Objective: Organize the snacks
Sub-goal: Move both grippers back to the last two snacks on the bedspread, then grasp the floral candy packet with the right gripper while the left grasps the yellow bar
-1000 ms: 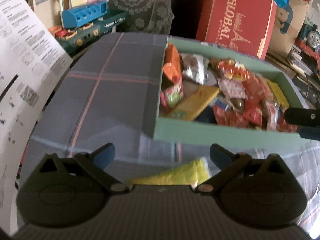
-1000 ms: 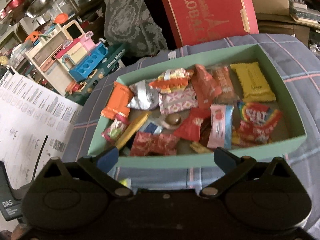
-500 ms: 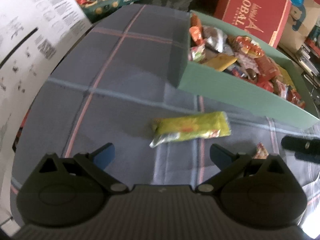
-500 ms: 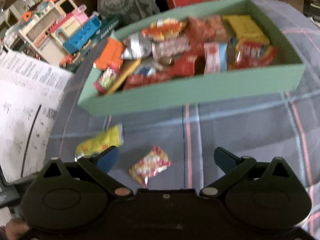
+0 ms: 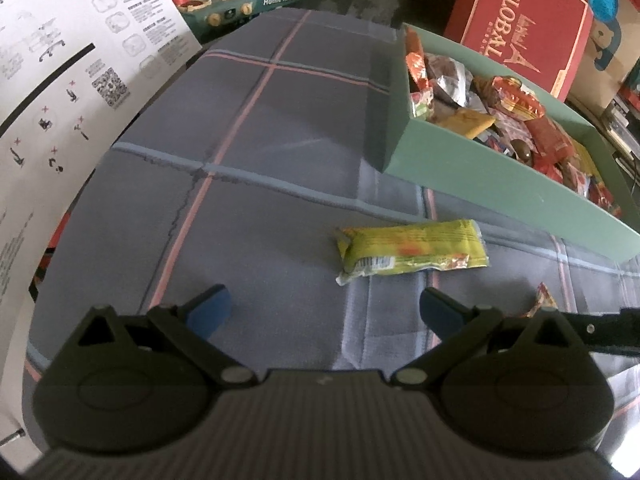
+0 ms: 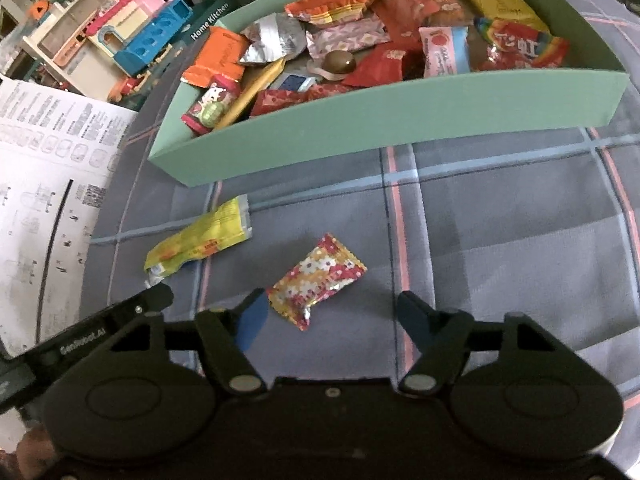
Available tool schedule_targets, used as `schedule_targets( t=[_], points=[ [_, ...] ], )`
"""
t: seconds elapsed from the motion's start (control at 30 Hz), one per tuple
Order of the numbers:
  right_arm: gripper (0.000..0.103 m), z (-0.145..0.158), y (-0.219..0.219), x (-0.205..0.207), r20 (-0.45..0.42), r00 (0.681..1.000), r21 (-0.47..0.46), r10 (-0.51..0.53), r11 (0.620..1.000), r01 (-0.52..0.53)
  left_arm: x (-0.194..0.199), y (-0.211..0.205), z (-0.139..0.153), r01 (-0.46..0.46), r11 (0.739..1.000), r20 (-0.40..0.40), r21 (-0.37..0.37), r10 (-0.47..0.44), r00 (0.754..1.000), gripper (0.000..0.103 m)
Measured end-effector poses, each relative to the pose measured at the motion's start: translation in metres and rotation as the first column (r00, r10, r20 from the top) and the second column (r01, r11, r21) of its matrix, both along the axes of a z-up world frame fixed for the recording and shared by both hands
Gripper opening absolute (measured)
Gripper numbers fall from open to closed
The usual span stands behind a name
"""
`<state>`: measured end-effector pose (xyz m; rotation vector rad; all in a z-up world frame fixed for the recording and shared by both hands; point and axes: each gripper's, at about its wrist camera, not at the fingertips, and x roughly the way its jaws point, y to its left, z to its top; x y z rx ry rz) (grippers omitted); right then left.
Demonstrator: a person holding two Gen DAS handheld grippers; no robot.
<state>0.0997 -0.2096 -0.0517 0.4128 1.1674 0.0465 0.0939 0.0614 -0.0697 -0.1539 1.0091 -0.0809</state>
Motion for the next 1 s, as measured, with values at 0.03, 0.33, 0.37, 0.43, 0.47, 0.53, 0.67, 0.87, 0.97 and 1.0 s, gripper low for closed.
schedule_targets(
  t=[0.03,0.33,0.37,0.43,0.47,0.53,0.67,0.87,0.97,1.0],
  points=[
    [0.072,0.000,0.003,0.002,0.001,1.000,-0.012,0.003,1.000,-0.003,0.000,0.000,0.000,0.002,1.000,0.002,-0.001,-0.002,1.000,0.103],
    [0.057,-0.002,0.045,0.011,0.065,0.988,-0.189,0.139,0.974,-0.124,-0.003,0.011,-0.001,-0.004,1.000,0.013,-0.026,0.005,1.000,0.103],
    [0.053,-0.003,0.051,0.010,0.074,0.983,-0.217,0.166,0.965,-0.147,-0.003,0.013,-0.001,-0.009,1.000,0.013,-0.028,0.009,1.000,0.103],
    [0.047,-0.003,0.061,0.008,0.084,0.974,-0.265,0.210,0.947,-0.182,-0.003,0.016,-0.001,-0.016,0.999,0.013,-0.031,0.016,1.000,0.103],
    [0.039,-0.003,0.064,0.007,0.087,0.970,-0.284,0.227,0.939,-0.194,-0.003,0.017,-0.001,-0.017,0.999,0.013,-0.031,0.017,1.000,0.103],
    [0.032,-0.004,0.069,0.006,0.092,0.964,-0.313,0.249,0.926,-0.209,-0.003,0.018,-0.002,-0.018,0.999,0.013,-0.032,0.018,1.000,0.103],
    [0.029,-0.002,0.068,0.006,0.101,0.961,-0.325,0.258,0.922,-0.213,-0.002,0.017,-0.002,-0.012,1.000,0.011,-0.019,0.013,1.000,0.103],
    [0.029,-0.004,0.062,0.004,0.112,0.954,-0.318,0.279,0.919,-0.231,-0.001,0.013,-0.002,0.002,1.000,0.011,-0.005,-0.002,1.000,0.103],
    [0.029,-0.004,0.060,0.002,0.120,0.950,-0.311,0.289,0.919,-0.241,0.003,0.008,-0.001,0.032,0.999,0.016,0.015,-0.032,0.999,0.103],
    [0.029,-0.004,0.060,0.001,0.124,0.948,-0.314,0.294,0.917,-0.244,0.005,0.007,0.000,0.043,0.999,0.021,0.022,-0.044,0.999,0.103]
  ],
)
